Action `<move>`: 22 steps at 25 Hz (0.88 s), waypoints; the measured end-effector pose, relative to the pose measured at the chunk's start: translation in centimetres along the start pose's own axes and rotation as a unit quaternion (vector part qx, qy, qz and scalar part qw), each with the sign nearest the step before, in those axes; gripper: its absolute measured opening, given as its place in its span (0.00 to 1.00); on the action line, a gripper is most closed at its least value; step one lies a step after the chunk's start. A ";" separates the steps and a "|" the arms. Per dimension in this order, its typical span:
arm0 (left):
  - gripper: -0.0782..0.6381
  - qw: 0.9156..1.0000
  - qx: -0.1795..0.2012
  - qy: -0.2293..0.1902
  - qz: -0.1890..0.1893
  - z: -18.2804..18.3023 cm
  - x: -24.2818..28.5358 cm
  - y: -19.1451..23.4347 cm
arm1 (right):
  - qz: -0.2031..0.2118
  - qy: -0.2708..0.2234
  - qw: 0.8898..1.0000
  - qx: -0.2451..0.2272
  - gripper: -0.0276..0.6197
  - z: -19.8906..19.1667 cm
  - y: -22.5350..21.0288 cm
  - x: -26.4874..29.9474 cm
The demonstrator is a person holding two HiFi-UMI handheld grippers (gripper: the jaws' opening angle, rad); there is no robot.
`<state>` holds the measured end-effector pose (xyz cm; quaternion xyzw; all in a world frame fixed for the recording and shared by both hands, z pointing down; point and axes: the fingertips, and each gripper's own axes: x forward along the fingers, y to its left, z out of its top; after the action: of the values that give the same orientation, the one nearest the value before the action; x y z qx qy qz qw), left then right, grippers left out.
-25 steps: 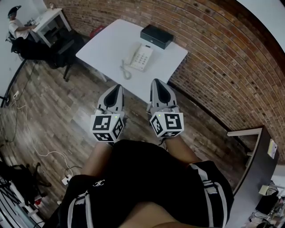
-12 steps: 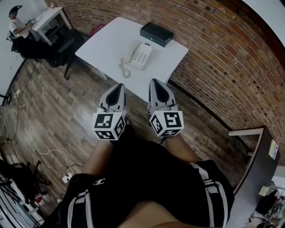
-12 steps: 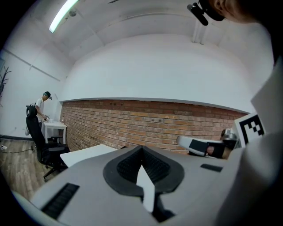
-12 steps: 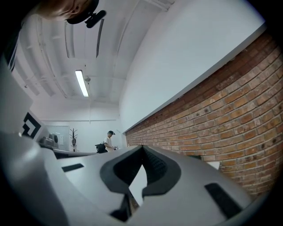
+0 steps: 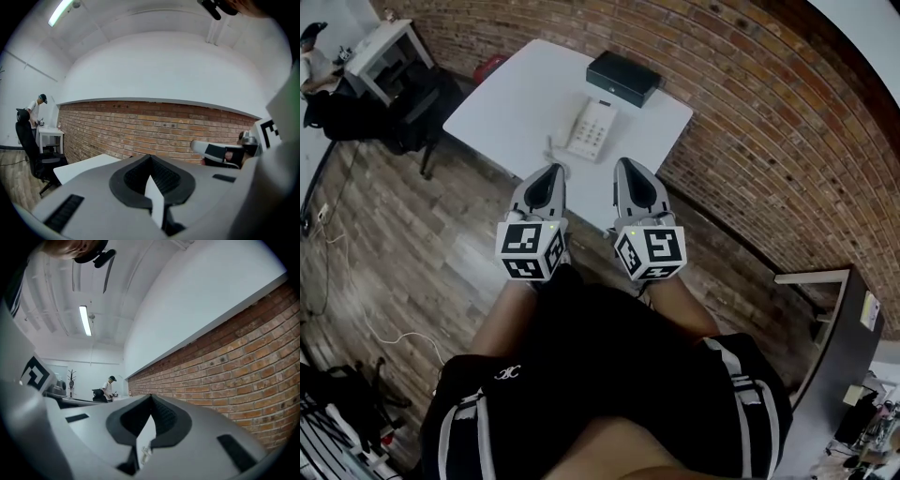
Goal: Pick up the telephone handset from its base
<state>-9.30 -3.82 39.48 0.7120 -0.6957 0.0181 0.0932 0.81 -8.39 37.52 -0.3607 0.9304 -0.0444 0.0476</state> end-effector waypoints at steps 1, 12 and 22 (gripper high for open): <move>0.11 1.000 0.000 0.003 -0.005 0.1 0.9 0.6 | -0.002 0.003 1.000 0.001 0.04 -0.1 -0.2 1.0; 0.11 0.997 -0.008 0.051 -0.051 0.5 10.5 7.3 | -0.050 0.027 0.998 0.003 0.04 -0.8 -2.3 10.3; 0.11 0.992 -0.008 0.091 -0.086 -1.5 16.8 10.5 | -0.090 0.035 0.995 -0.008 0.04 -1.2 -4.3 14.8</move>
<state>-19.02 -20.31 44.64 0.7635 -0.6210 0.0691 0.1632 -7.34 -21.45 38.43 -0.4419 0.8954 -0.0536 0.0083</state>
